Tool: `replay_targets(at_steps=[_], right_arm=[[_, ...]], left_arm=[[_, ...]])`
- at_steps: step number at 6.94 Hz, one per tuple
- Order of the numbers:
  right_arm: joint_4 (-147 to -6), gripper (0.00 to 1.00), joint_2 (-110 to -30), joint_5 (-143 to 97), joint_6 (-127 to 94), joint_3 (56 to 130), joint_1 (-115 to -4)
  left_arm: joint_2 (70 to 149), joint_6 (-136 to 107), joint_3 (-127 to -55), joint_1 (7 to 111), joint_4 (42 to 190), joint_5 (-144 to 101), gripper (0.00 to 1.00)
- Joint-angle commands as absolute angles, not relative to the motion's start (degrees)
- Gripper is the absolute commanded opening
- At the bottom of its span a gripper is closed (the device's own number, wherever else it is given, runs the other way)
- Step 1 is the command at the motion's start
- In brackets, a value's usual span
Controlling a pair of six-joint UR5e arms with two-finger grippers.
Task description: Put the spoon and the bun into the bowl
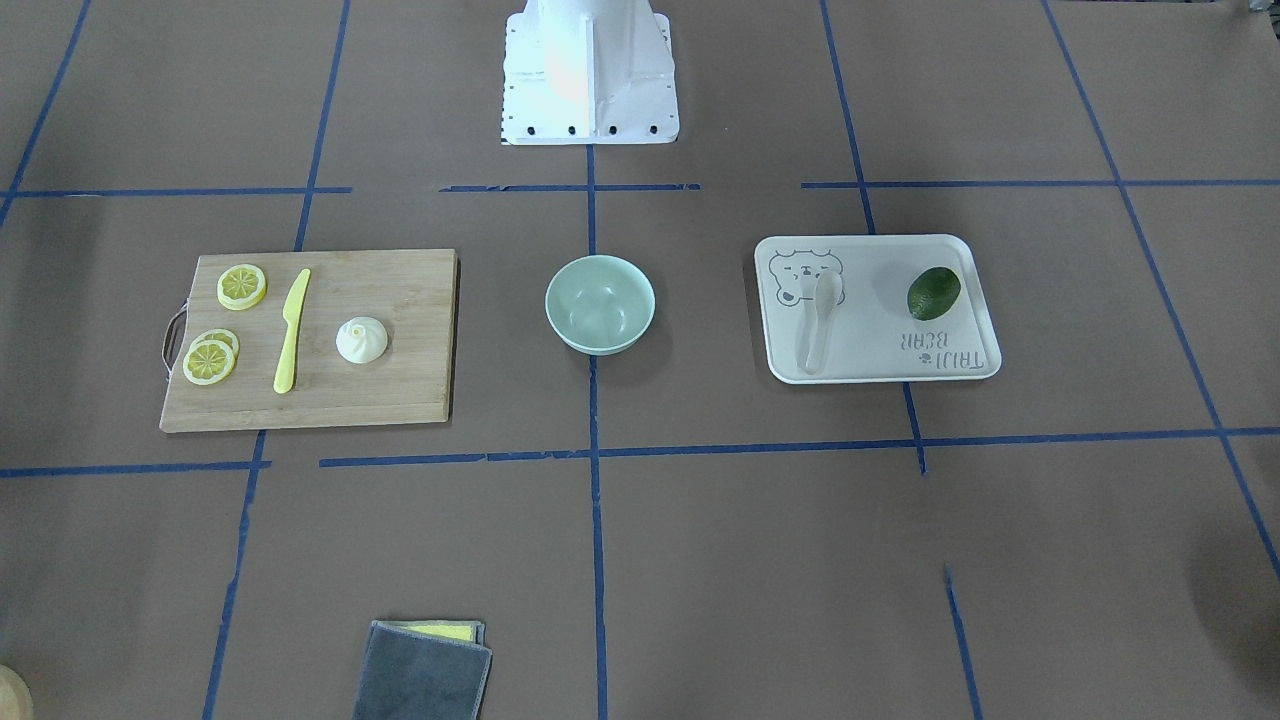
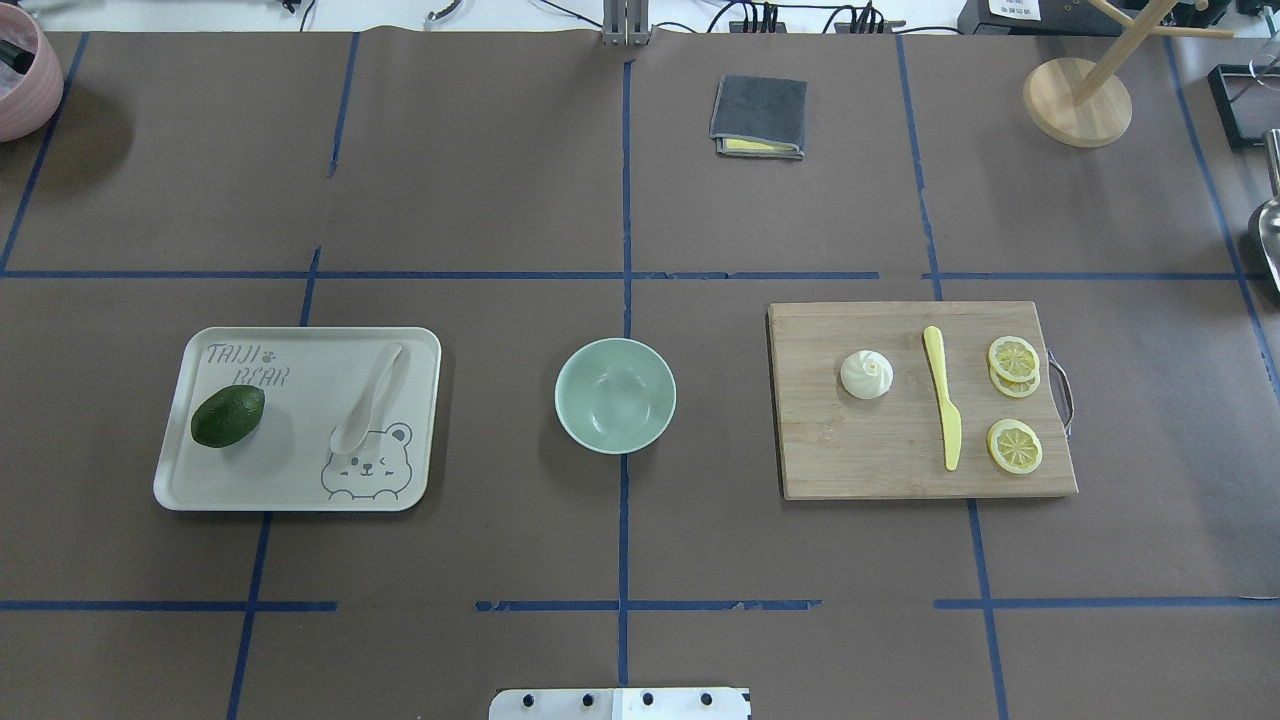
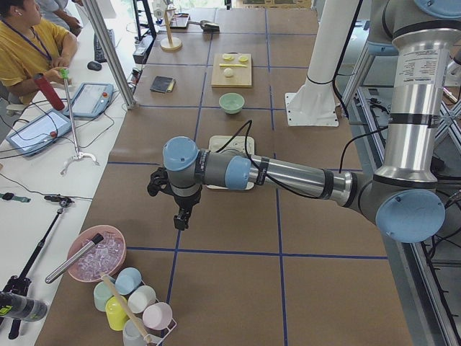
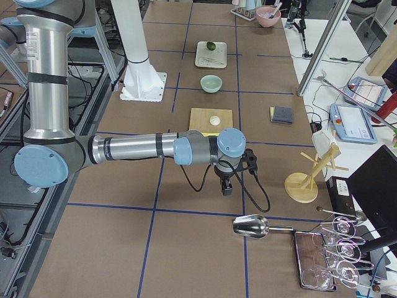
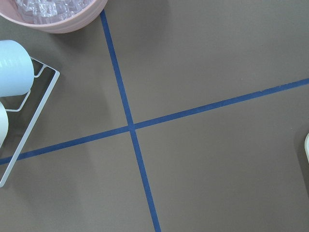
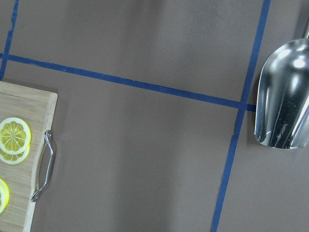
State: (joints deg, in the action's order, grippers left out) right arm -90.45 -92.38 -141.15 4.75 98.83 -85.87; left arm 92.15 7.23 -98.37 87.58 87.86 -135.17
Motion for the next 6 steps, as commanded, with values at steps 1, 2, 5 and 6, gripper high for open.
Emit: replay_targets(at_steps=[1,2,5,6], right_arm=[[-90.4,1.00,-92.4,-141.2,4.7,98.7,-85.8],[-90.2,1.00,-92.5,-141.2,4.5,98.9,-85.9],[-90.1,1.00,-93.0,-141.1,4.2,99.1,-85.8],[-90.1,1.00,-93.0,-140.9,4.0,99.0,-85.8]], left_arm=[[92.3,6.8,-98.8,87.6,87.6,-135.5,1.00],[92.2,6.8,-98.1,87.5,88.1,-135.2,1.00],[92.0,7.5,-99.0,86.5,92.2,-135.0,1.00],[88.6,7.4,-99.0,86.5,93.9,-137.4,1.00]])
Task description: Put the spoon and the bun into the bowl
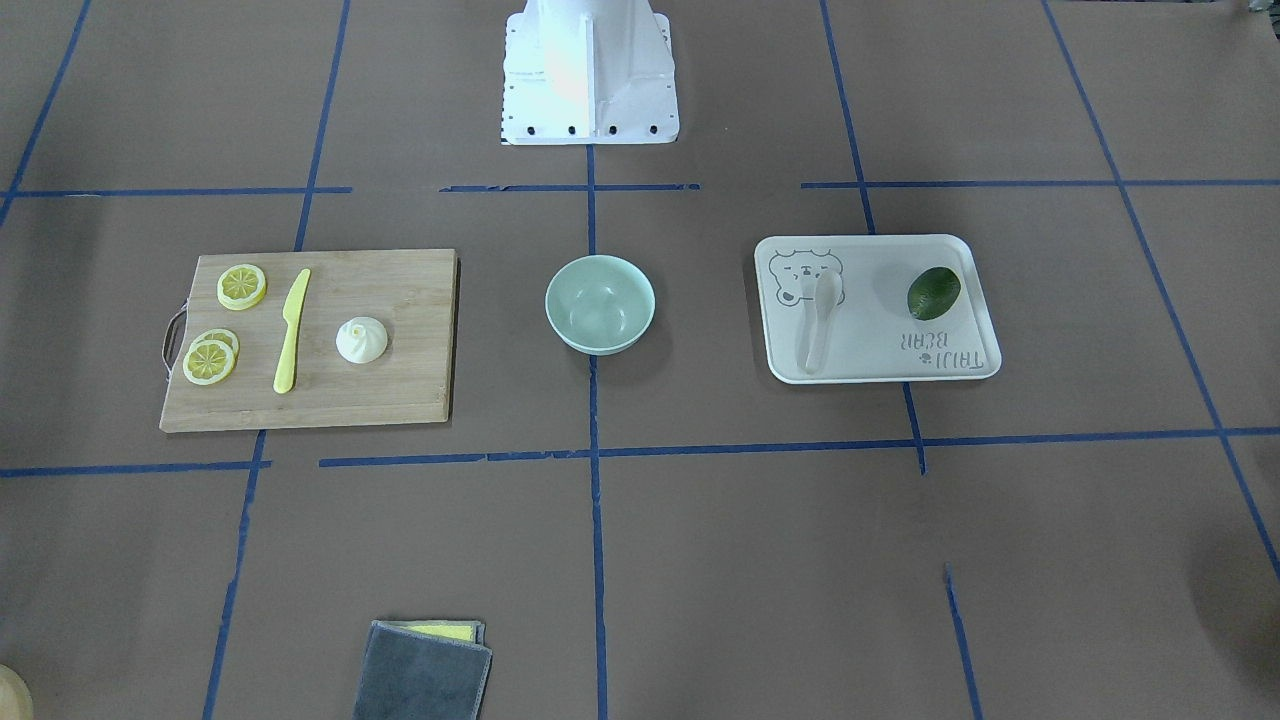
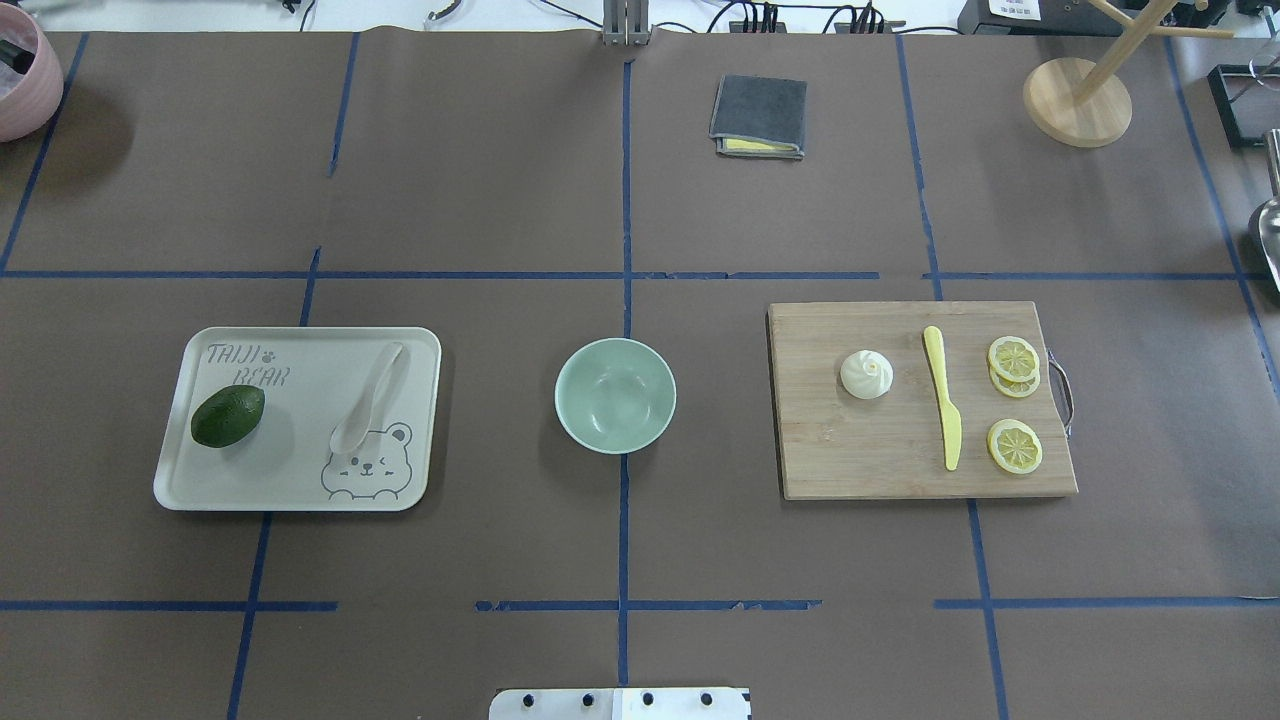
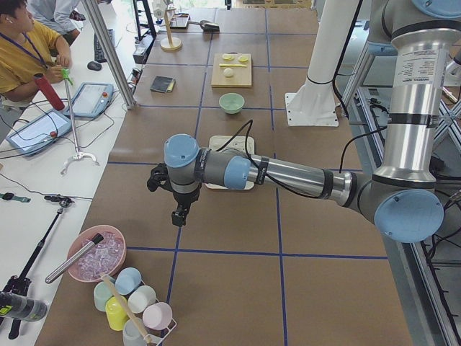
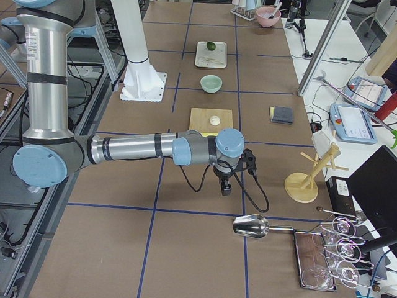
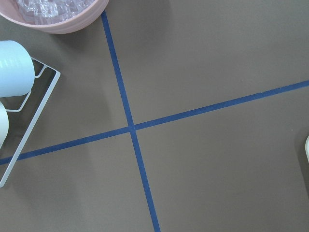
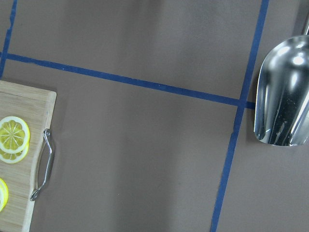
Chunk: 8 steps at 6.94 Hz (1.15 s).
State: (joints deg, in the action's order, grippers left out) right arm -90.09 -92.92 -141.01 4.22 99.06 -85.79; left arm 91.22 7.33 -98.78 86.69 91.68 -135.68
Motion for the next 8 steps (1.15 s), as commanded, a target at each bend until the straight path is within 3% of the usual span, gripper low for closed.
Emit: replay_targets(at_steps=[1,4,8], right_arm=[[-90.1,1.00,-93.1,-141.0,4.0,99.0,-85.8],[-90.1,1.00,-93.4,-140.9,4.0,98.7,-85.8],[-90.1,1.00,-93.5,-140.9,4.0,98.5,-85.8]], left_arm=[[88.2,7.5,-98.6,86.2,100.9,-140.9,1.00],[89.3,-13.1,-102.6,69.0,116.0,-140.7,1.00],[101.8,-34.6,-101.2,48.8,116.4,-125.4,1.00]])
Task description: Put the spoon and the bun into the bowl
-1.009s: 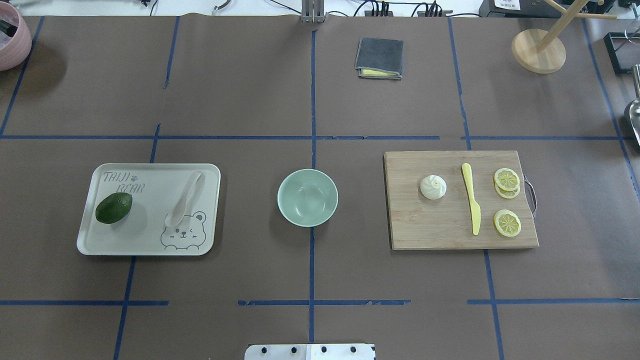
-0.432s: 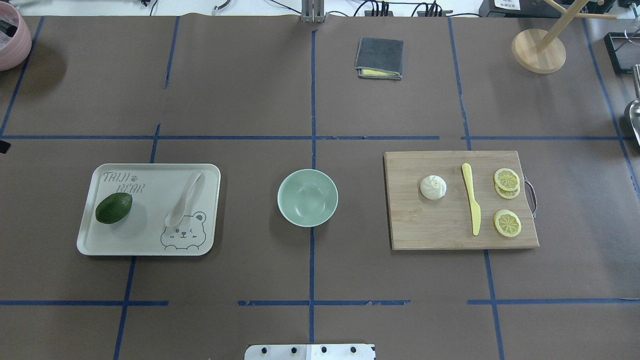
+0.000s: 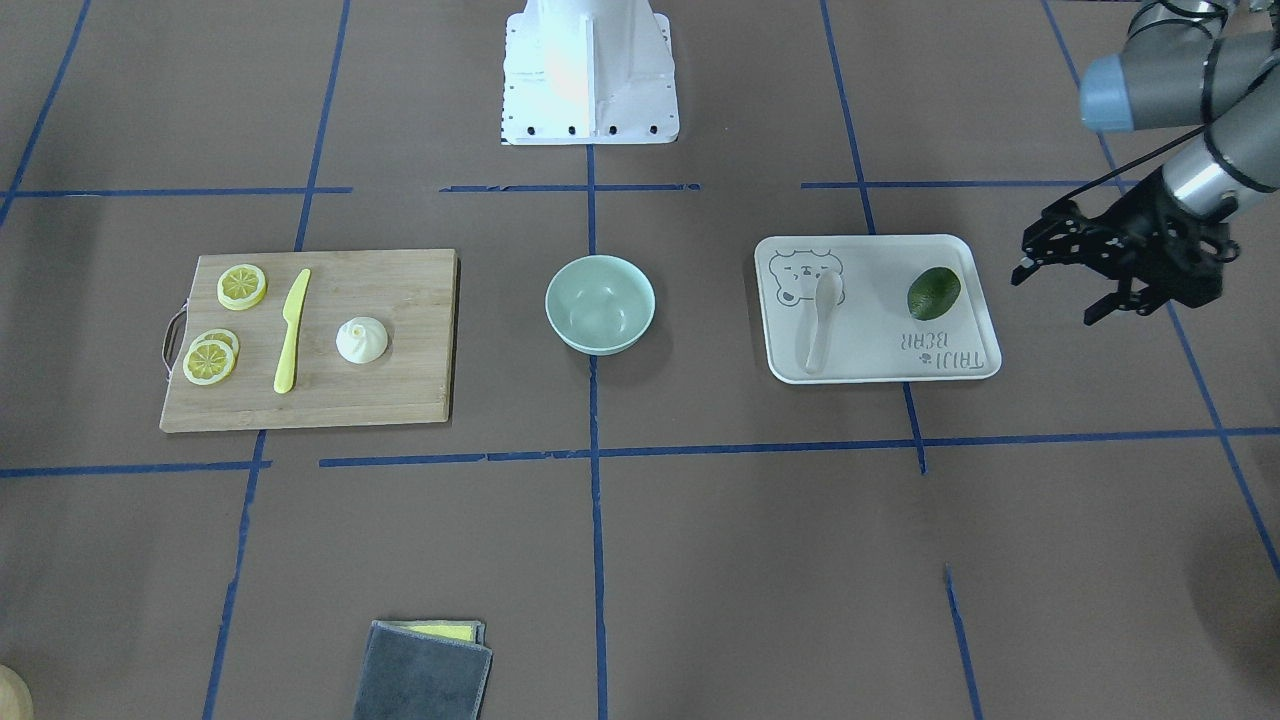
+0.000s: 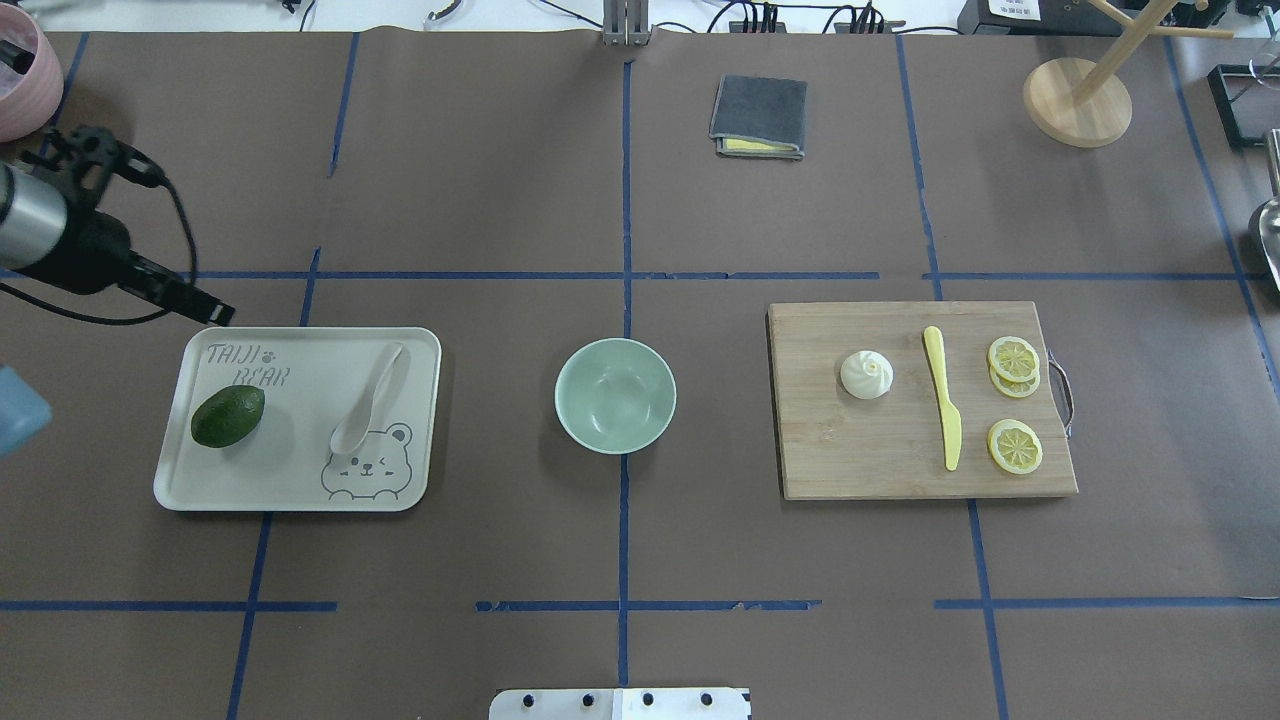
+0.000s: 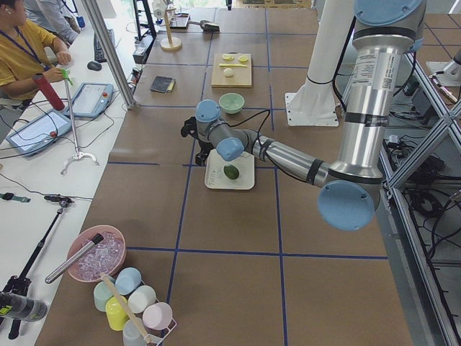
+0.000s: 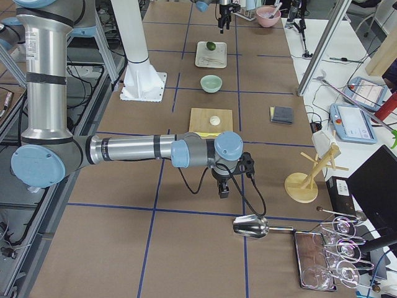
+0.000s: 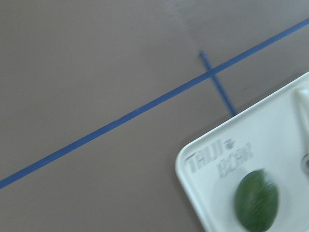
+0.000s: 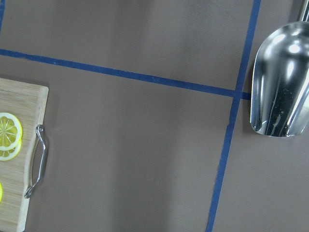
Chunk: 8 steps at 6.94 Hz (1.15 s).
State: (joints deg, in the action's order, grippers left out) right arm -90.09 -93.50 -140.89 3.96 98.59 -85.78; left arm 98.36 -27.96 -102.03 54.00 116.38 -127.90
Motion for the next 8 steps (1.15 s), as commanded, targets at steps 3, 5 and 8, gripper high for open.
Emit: replay_targets(at_steps=[3,5,8], right_arm=[[-90.1,1.00,-93.4,-140.8,4.0,97.6,-85.8],[-90.1,1.00,-93.4,-140.8,4.4,97.1,-85.8],[-90.1,1.00,-93.4,-140.8,4.1,97.1,-85.8]], left_arm=[[105.1,-41.7,-98.5,39.5,115.8,-119.7,0.88],[108.1,-41.6,-97.9,37.8,111.4,-116.0,0.87],[109.3,-40.9,-96.3,37.4,109.3,-112.9,0.83]])
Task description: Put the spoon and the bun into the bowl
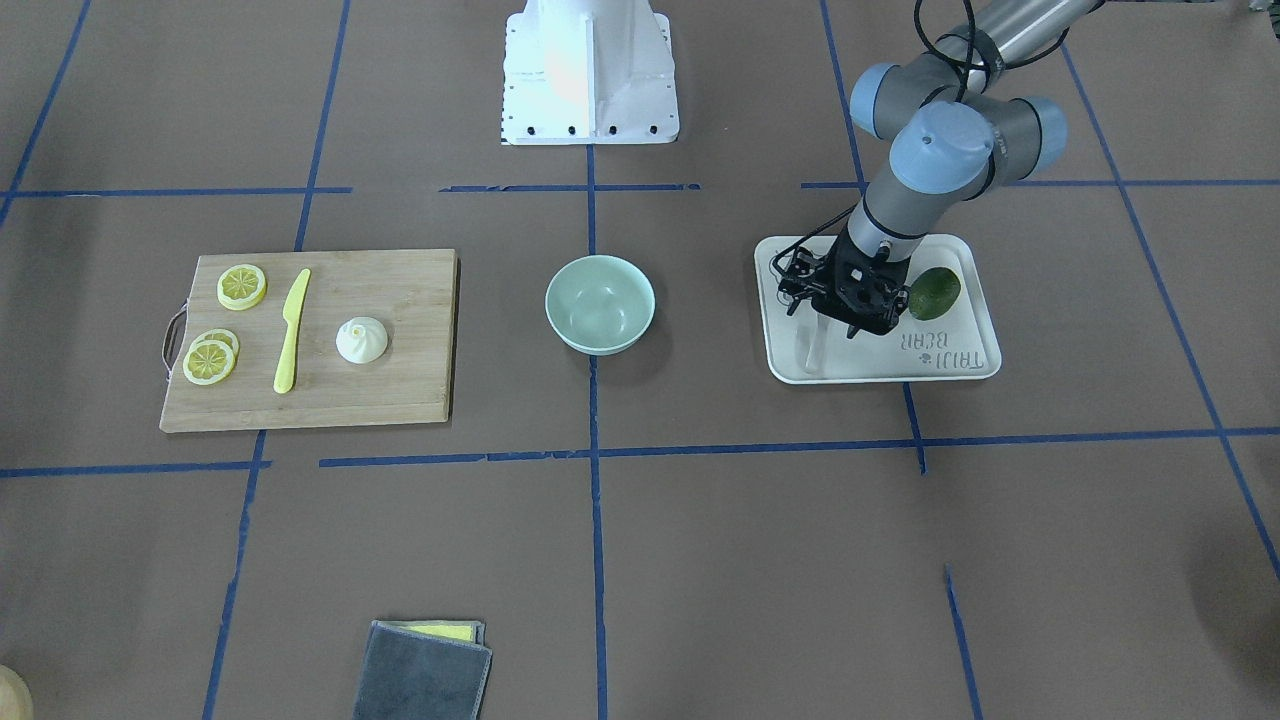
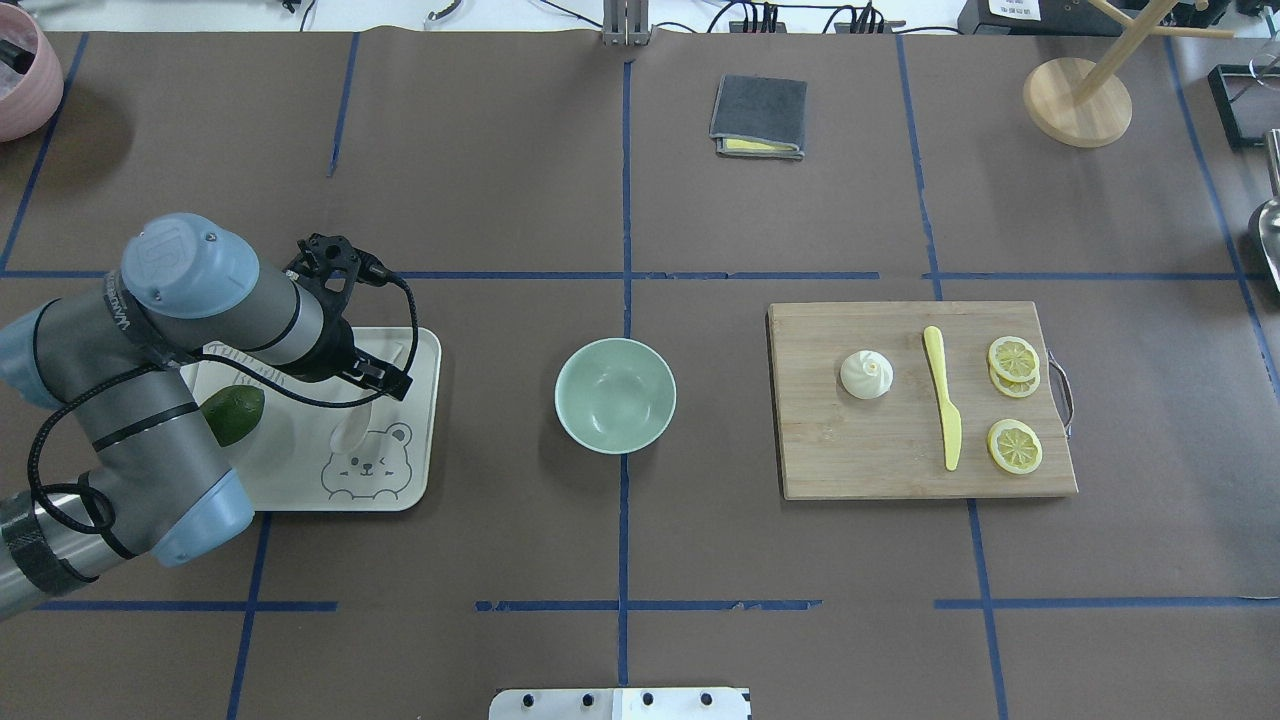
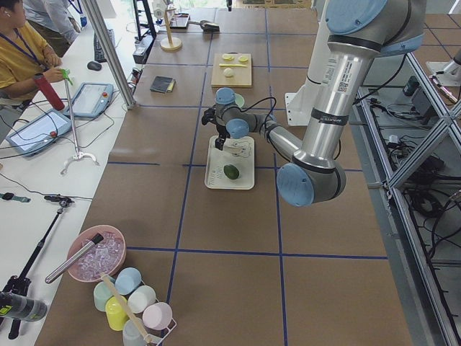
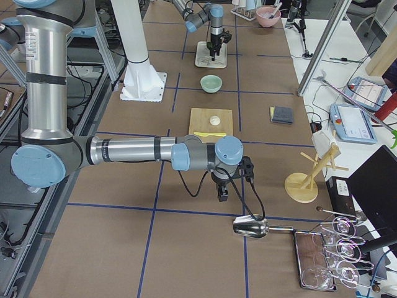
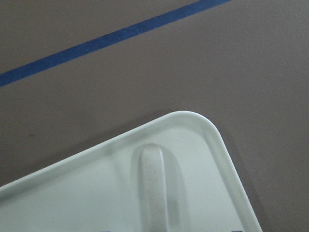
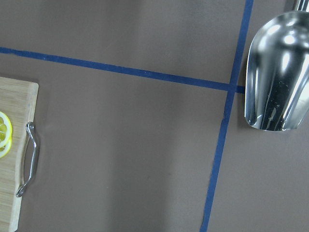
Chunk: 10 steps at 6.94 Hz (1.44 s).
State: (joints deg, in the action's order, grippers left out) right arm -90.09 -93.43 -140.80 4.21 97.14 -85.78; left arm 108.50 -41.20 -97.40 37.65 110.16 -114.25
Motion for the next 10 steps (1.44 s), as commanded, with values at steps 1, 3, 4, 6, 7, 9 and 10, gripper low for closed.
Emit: replay_targets(at_steps=[1,3,4,6,7,9,10], right_arm=[[-90.1,1.00,-93.4,-140.9,4.0,97.1,-85.8],[-90.1,1.00,-93.4,-140.9,4.0,97.0,-85.7],[-90.1,1.00,-93.4,-140.9,3.9,97.1,-85.7],[-90.1,1.00,-93.4,-141.0,3.8,97.1,-85.7],[-90.1,1.00,-93.4,-141.0,3.8,97.1,-85.7],[-90.1,1.00,-93.4,-141.0,3.8,97.2,-85.7],[-90.1,1.00,-93.4,-141.1,3.8,97.3,-85.7]], left_arm=[[109.4,-40.8,-95.7,37.4,109.3,-112.8,0.79],[109.3,-40.8,-95.5,36.8,109.3,-112.8,0.71],[109.4,-40.8,-95.4,36.8,109.3,-112.8,0.56],[109.3,-40.8,-95.4,36.8,109.3,-112.9,0.28],[109.4,-40.8,-95.5,36.7,109.3,-112.9,0.22],[110.4,-41.5,-96.7,36.7,106.7,-113.0,0.00],[111.5,-41.6,-99.2,36.8,103.8,-113.0,0.00]])
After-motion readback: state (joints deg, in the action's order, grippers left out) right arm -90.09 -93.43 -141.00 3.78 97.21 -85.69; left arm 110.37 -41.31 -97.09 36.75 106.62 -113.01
